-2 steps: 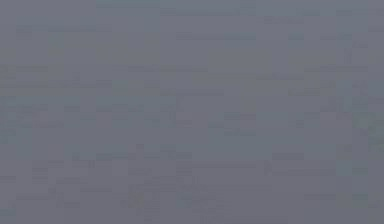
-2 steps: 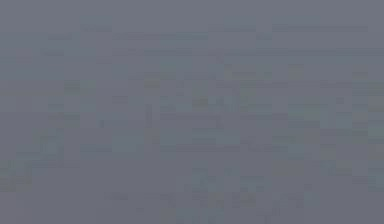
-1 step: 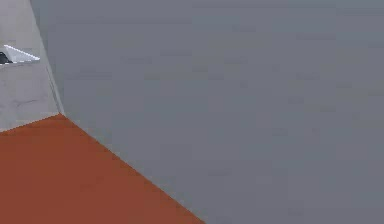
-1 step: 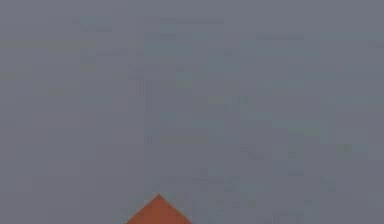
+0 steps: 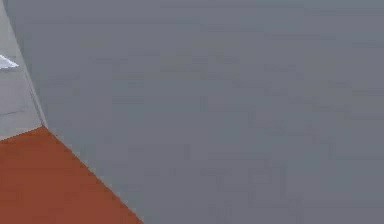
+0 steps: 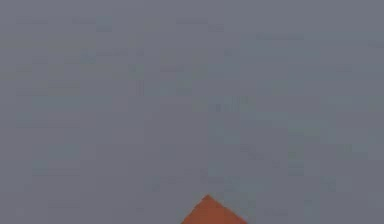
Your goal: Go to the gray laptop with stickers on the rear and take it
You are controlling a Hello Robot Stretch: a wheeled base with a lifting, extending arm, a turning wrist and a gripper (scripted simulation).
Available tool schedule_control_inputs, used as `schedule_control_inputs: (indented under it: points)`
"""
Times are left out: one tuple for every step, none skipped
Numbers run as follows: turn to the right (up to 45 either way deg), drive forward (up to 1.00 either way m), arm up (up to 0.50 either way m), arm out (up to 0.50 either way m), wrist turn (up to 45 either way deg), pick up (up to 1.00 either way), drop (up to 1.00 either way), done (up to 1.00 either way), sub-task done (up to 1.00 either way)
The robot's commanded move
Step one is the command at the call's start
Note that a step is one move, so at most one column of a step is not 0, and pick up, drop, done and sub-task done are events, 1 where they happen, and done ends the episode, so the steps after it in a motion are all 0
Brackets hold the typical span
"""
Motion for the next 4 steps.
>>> schedule_control_inputs:
  points:
    - [-45.0, 0.0, 0.0, 0.0, 0.0, 0.0, 0.0, 0.0, 0.0]
    - [-3.0, 0.0, 0.0, 0.0, 0.0, 0.0, 0.0, 0.0, 0.0]
    - [0.0, 0.75, 0.0, 0.0, 0.0, 0.0, 0.0, 0.0, 0.0]
    - [-21.0, 0.0, 0.0, 0.0, 0.0, 0.0, 0.0, 0.0, 0.0]
